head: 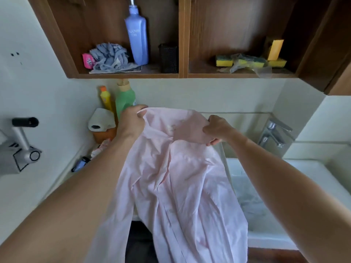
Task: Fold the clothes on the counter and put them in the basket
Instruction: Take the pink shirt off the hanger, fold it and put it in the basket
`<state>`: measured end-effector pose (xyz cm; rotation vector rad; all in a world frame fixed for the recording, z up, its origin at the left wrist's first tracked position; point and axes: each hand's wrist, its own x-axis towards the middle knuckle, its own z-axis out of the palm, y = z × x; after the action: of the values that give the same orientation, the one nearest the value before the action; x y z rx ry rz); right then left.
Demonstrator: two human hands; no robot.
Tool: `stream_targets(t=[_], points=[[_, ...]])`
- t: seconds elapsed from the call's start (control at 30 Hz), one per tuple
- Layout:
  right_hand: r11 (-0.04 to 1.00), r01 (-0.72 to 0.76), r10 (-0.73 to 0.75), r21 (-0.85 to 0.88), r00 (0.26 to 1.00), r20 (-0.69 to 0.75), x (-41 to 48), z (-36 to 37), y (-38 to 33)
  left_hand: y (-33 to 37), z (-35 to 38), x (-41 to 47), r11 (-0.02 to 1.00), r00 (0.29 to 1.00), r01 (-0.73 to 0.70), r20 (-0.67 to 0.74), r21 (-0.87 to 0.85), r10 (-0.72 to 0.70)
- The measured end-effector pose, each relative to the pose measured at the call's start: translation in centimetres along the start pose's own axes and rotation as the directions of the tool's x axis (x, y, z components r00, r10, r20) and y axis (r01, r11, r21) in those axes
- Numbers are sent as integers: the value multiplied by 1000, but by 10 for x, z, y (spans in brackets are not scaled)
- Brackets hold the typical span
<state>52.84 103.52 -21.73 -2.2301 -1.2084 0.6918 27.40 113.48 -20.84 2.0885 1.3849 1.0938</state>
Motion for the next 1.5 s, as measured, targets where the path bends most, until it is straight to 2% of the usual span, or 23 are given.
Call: stream_targets(t=[0.1, 0.23, 0.4, 0.5, 0.73, 1.03, 1.1, 1.17, 1.23, 1.33, 1.4, 1.5], points=[[997, 32, -46, -72, 979, -199, -61, -30, -10, 22, -55, -36, 999, 998, -28, -61, 35, 30], [987, 155, -158, -36, 932, -325, -151, -51, -38, 41, -127, -92, 983, 998, 43, -54, 178, -34], [925, 295, -376, -240, 805, -459, -253, -76, -78, 67, -205, -138, 999, 982, 20, -187, 41, -12], [900, 356, -437, -253, 729, -527, -299, -93, -92, 95, -241, -158, 999, 969, -25, -247, 22, 30], [854, 473, -498, -216, 624, -601, -362, -132, -110, 143, -292, -186, 993, 914, -96, -402, -64, 62], [811, 516, -567, -276, 573, -592, -366, -144, -120, 163, -308, -171, 981, 864, -196, -473, -1, 172], [822, 501, -553, -270, 589, -590, -358, -145, -125, 165, -304, -158, 979, 863, -201, -469, 20, 187], [854, 453, -511, -255, 639, -574, -345, -141, -125, 161, -297, -147, 984, 901, -169, -394, 61, 180], [897, 384, -441, -219, 734, -518, -324, -137, -120, 151, -282, -128, 984, 946, -143, -277, 107, 168], [926, 271, -349, -263, 882, -318, -277, -126, -107, 125, -244, -96, 974, 983, -100, -134, 204, 128], [921, 239, -330, -307, 898, -289, -240, -120, -96, 107, -215, -72, 961, 990, -60, -105, 271, 91], [847, 254, -373, -468, 910, -182, -173, -105, -79, 85, -171, -32, 953, 998, -58, -2, 299, 61]])
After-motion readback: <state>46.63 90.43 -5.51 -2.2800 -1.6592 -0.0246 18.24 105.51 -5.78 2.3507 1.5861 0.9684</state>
